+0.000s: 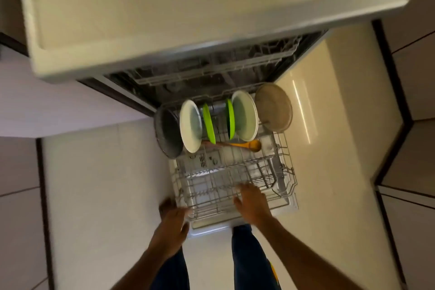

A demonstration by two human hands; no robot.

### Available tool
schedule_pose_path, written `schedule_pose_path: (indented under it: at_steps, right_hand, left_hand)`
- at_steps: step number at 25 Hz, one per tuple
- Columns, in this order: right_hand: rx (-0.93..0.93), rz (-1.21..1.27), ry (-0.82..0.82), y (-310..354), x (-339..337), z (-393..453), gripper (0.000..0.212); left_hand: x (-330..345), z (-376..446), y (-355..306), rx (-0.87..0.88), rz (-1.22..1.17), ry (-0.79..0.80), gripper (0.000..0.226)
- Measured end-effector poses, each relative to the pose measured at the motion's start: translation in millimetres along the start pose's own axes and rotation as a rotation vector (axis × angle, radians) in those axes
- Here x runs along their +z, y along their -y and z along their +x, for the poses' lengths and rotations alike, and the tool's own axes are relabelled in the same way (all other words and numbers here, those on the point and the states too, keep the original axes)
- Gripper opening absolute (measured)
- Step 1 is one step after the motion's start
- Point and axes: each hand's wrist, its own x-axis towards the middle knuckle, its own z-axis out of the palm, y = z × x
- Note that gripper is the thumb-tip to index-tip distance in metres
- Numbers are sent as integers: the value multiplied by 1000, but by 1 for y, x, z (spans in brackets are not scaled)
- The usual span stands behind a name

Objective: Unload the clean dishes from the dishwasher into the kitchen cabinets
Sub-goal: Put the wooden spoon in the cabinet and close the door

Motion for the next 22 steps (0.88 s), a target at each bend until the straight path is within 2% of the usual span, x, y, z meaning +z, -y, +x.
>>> schedule_pose_path:
  at_steps: [3, 6, 8, 10, 13, 15, 19, 21, 22]
  right_hand:
    - [-48, -96, -68, -40, 6, 115, 49]
    - [-145, -237, -63, -61, 14, 198, 35]
    - [-135, -278, -2, -73, 20, 233, 29]
    - [-100, -269, 51, -86, 32, 256, 36]
    - [-148, -173, 39, -101, 46, 267, 70]
    - [-165, -124, -16, -101, 50, 270, 77]
    - [-196, -26, -156, -96, 50, 249, 60]
    - [-207, 107, -211, -85, 55, 213, 44]
    - [-219, 190, -240, -82, 53, 190, 35]
  left_hand:
    - [25, 125, -44, 94, 65, -80, 49]
    - [38, 232, -81, 130, 173, -179, 53]
    - [42, 280, -101, 130, 291, -163, 52]
    - [54, 311, -105, 132, 436, -91, 51]
    - [66, 326, -85, 144, 507, -136, 55]
    - [66, 327, -75, 139, 507, -232, 58]
    - [54, 295, -80, 258, 569, -323, 44]
    - [45, 263, -81, 343, 522, -360, 35]
    - [41, 245, -78, 315, 400, -342, 27]
